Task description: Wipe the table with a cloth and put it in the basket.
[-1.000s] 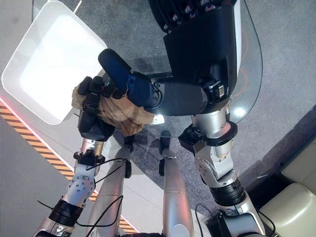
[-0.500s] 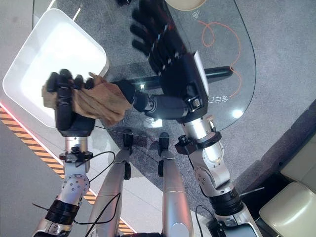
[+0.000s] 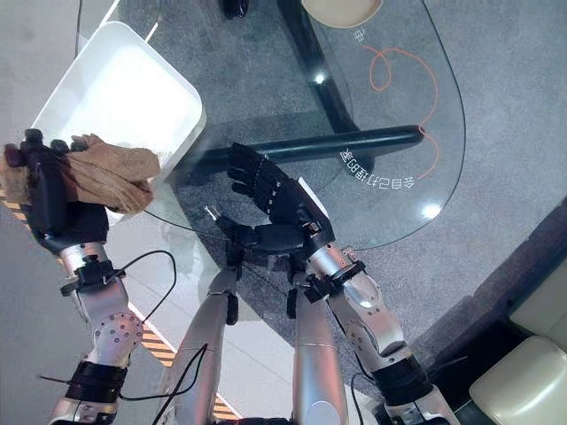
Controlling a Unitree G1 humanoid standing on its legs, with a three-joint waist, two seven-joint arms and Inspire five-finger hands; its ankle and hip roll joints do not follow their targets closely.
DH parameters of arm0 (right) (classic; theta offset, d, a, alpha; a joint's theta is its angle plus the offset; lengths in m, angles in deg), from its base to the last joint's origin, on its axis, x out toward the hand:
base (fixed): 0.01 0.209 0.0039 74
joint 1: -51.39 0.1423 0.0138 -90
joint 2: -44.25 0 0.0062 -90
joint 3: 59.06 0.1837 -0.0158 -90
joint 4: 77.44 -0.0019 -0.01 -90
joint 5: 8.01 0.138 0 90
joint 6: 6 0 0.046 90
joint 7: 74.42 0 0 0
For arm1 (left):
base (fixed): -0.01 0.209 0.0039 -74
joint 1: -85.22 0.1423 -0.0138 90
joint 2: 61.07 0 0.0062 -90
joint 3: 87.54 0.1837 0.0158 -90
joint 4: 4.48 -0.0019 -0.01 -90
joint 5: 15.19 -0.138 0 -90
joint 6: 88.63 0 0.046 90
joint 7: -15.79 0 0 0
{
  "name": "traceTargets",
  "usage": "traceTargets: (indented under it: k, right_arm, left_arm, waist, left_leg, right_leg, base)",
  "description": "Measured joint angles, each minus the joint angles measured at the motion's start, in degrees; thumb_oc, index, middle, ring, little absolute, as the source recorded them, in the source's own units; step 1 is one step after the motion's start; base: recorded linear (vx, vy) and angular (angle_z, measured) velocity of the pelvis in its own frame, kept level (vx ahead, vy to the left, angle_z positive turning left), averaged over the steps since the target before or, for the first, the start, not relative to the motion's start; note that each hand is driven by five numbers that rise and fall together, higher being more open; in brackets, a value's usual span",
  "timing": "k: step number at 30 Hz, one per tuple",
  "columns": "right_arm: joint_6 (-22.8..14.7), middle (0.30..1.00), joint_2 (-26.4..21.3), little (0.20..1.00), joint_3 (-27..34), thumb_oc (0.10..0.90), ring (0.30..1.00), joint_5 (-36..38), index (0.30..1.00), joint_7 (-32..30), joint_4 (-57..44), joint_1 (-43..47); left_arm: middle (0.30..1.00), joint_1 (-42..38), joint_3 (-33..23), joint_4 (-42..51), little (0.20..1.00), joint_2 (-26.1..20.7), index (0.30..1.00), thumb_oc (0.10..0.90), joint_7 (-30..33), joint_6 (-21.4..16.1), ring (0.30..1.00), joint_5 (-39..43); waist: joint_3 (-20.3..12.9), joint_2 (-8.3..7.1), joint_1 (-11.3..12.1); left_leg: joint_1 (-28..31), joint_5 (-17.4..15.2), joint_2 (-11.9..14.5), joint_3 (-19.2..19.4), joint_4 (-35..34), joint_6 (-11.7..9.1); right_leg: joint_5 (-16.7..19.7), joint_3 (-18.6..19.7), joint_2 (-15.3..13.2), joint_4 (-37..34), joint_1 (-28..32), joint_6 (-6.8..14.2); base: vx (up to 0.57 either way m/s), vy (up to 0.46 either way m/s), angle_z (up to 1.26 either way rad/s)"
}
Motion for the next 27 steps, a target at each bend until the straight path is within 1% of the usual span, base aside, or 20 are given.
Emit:
traceTargets:
  k: [1, 2, 4, 5, 6, 7, 9, 10, 12, 14, 16, 17, 19, 21, 24, 27]
  right_arm:
    - [0.38, 0.9, -0.03, 0.9, -0.25, 0.8, 0.9, 0.0, 0.9, 0.0, 0.48, 0.29]
    - [1.25, 0.9, -0.11, 0.9, -0.47, 0.8, 0.9, 0.0, 0.9, 0.0, 1.41, 0.87]
    - [2.96, 0.9, -0.24, 0.9, -0.61, 0.8, 0.9, 0.0, 0.9, -0.01, 2.52, 1.56]
    - [3.74, 0.9, -0.7, 0.9, -1.02, 0.8, 0.9, 0.06, 0.9, -0.04, 2.91, 2.13]
    - [4.32, 0.9, -1.59, 0.9, -1.82, 0.8, 0.9, 0.15, 0.9, -0.04, 3.66, 2.93]
    - [4.98, 0.9, -2.77, 0.9, -2.6, 0.8, 0.9, 0.35, 0.9, -0.07, 4.27, 3.76]
    - [5.49, 0.9, -4.69, 0.9, -2.78, 0.8, 0.9, 0.93, 0.9, -0.09, 4.63, 4.24]
    - [5.49, 0.9, -5.0, 0.9, -2.77, 0.8, 0.9, 1.48, 0.9, -0.11, 4.79, 4.31]
    - [5.48, 0.9, -6.56, 0.9, -2.9, 0.8, 0.9, 3.04, 0.9, -0.19, 5.58, 5.16]
    - [5.45, 0.9, -6.79, 0.9, -3.09, 0.8, 0.9, 4.09, 0.9, -0.23, 7.4, 5.76]
    - [5.38, 0.9, -8.21, 0.9, -4.33, 0.8, 0.9, 5.12, 0.9, -0.24, 8.78, 7.2]
    - [5.38, 0.9, -8.98, 0.9, -4.96, 0.8, 0.9, 5.61, 0.9, -0.27, 9.01, 7.94]
    - [5.36, 0.9, -9.22, 0.9, -6.04, 0.8, 0.9, 6.8, 0.9, -0.74, 9.79, 9.04]
    - [5.07, 0.9, -9.25, 0.9, -6.98, 0.8, 0.9, 6.97, 0.9, -1.09, 10.18, 9.93]
    - [4.68, 0.9, -9.39, 0.9, -8.36, 0.8, 0.9, 7.53, 0.9, -1.37, 11.13, 11.59]
    - [4.41, 0.9, -10.57, 0.9, -9.41, 0.8, 0.9, 9.09, 0.9, -1.55, 11.25, 12.47]
  left_arm:
    - [0.3, -0.61, -0.37, -0.55, 0.2, -0.4, 0.3, 0.1, 2.15, -0.16, 0.3, -2.25]
    - [0.3, -1.96, -1.1, -1.9, 0.2, -1.33, 0.3, 0.1, 6.94, -0.38, 0.3, -6.92]
    - [0.3, -4.42, -1.37, -4.55, 0.2, -3.19, 0.3, 0.1, 18.54, -0.3, 0.3, -17.85]
    - [0.3, -5.81, -1.48, -6.88, 0.2, -4.83, 0.3, 0.1, 26.43, 0.41, 0.3, -25.97]
    - [0.3, -7.74, -1.37, -10.79, 0.2, -7.32, 0.3, 0.1, 32.72, 1.86, 0.3, -33.59]
    - [0.3, -9.64, -1.3, -14.01, 0.2, -10.1, 0.3, 0.1, 38.77, 4.32, 0.3, -39.41]
    - [0.3, -12.75, -1.29, -19.74, 0.2, -13.07, 0.3, 0.1, 46.46, 6.91, 0.3, -46.53]
    - [0.3, -13.38, -1.27, -20.81, 0.2, -13.79, 0.3, 0.1, 48.12, 7.43, 0.3, -47.69]
    - [0.3, -16.21, -1.31, -24.98, 0.2, -16.11, 0.3, 0.1, 53.59, 8.68, 0.3, -49.39]
    - [0.3, -18.53, -1.04, -27.9, 0.2, -17.14, 0.3, 0.1, 55.69, 10.34, 0.3, -49.61]
    - [0.3, -22.61, 0.19, -31.6, 0.2, -19.15, 0.3, 0.1, 56.91, 14.25, 0.3, -50.3]
    - [0.3, -25.1, 1.82, -33.78, 0.2, -20.6, 0.3, 0.1, 57.2, 16.11, 0.3, -50.56]
    - [0.3, -29.53, 5.36, -37.2, 0.2, -23.13, 0.3, 0.1, 57.15, 21.64, 0.3, -51.2]
    - [0.3, -31.57, 6.53, -38.72, 0.2, -23.71, 0.3, 0.1, 57.19, 23.84, 0.3, -51.44]
    - [0.3, -36.54, 10.72, -43.51, 0.2, -24.47, 0.3, 0.1, 56.87, 29.24, 0.3, -51.53]
    - [0.3, -38.81, 13.13, -46.67, 0.2, -24.48, 0.3, 0.1, 56.75, 32.92, 0.3, -52.26]
  waist:
    - [-0.01, 0.04, 0.0]
    - [-0.01, 0.18, -0.03]
    - [0.02, 0.52, -0.07]
    - [0.02, 0.54, -0.23]
    - [0.01, 0.56, -0.29]
    - [0.02, 0.58, -0.47]
    - [-0.01, 1.11, -0.81]
    - [-0.01, 1.18, -0.93]
    - [0.05, 1.43, -1.5]
    - [0.04, 1.43, -1.75]
    - [0.03, 1.42, -1.9]
    - [0.03, 1.42, -1.85]
    - [0.03, 1.41, -2.02]
    - [0.02, 1.4, -2.36]
    - [0.01, 1.37, -3.13]
    - [0.02, 1.34, -4.04]
  left_leg:
    - [0.11, 0.13, -0.01, 0.01, -0.19, -0.05]
    - [0.21, 0.23, 0.0, 0.01, -0.3, -0.15]
    - [0.25, 0.24, 0.0, 0.05, -0.32, -0.16]
    - [0.24, 0.24, -0.01, 0.17, -0.34, -0.17]
    - [0.31, 0.25, -0.01, 0.38, -0.3, -0.16]
    - [0.29, 0.25, 0.04, 0.66, -0.39, -0.17]
    - [-0.02, 0.25, 0.01, 0.83, -0.38, -0.17]
    - [-0.14, 0.24, 0.01, 0.85, -0.39, -0.17]
    - [-0.75, 0.41, 0.0, 0.92, -0.37, 0.06]
    - [-0.77, 0.42, 0.03, 0.98, -0.33, 0.07]
    - [-1.4, 0.43, 0.07, 1.04, -0.22, 0.06]
    - [-1.96, 0.46, 0.06, 1.09, -0.18, 0.03]
    - [-2.99, 0.49, 0.06, 1.12, 0.11, -0.01]
    - [-3.79, 0.46, 0.1, 1.3, 0.5, -0.04]
    - [-5.34, 0.42, 0.11, 1.39, 0.92, -0.09]
    - [-6.76, 0.39, 0.14, 1.48, 1.53, -0.08]
  right_leg:
    - [0.0, 0.01, -0.01, 0.01, 0.0, -0.01]
    - [-0.01, 0.02, 0.0, 0.09, 0.0, -0.06]
    - [-0.15, 0.08, -0.01, 0.37, -0.13, -0.15]
    - [-0.25, 0.38, -0.05, 0.6, -0.31, -0.21]
    - [-0.38, 0.77, -0.01, 0.96, -0.48, -0.23]
    - [-0.36, 1.05, 0.06, 1.01, -0.73, -0.24]
    - [-0.4, 1.22, 0.03, 1.16, -1.11, -0.2]
    - [-0.4, 1.24, 0.02, 1.16, -1.25, -0.21]
    - [-0.39, 1.27, 0.02, 1.18, -1.91, -0.21]
    - [-0.4, 1.29, 0.04, 1.08, -1.92, -0.22]
    - [-0.38, 1.33, 0.08, 1.14, -2.57, -0.23]
    - [-0.36, 1.33, 0.07, 1.32, -3.17, -0.25]
    - [-0.32, 1.35, 0.1, 1.52, -4.17, -0.27]
    - [-0.29, 1.38, 0.11, 1.59, -4.81, -0.23]
    - [-0.19, 1.38, 0.12, 1.6, -6.13, -0.13]
    - [0.0, 1.42, 0.14, 1.5, -7.24, 0.0]
  base:
    - [0.04, 0.11, 0.0]
    - [0.04, 0.122, 0.0]
    - [0.05, 0.161, 0.0]
    - [0.05, 0.167, -0.03]
    - [0.04, 0.157, -0.07]
    - [0.04, 0.162, -0.09]
    - [0.04, 0.139, -0.04]
    - [0.03, 0.11, 0.01]
    - [0.04, 0.119, -0.01]
    - [0.02, 0.103, -0.02]
    - [0.01, 0.083, -0.02]
    - [0.01, 0.065, 0.0]
    - [0.0, 0.054, -0.01]
    - [0.0, 0.041, -0.03]
    - [0.0, 0.047, 0.0]
    - [0.0, 0.0, 0.0]
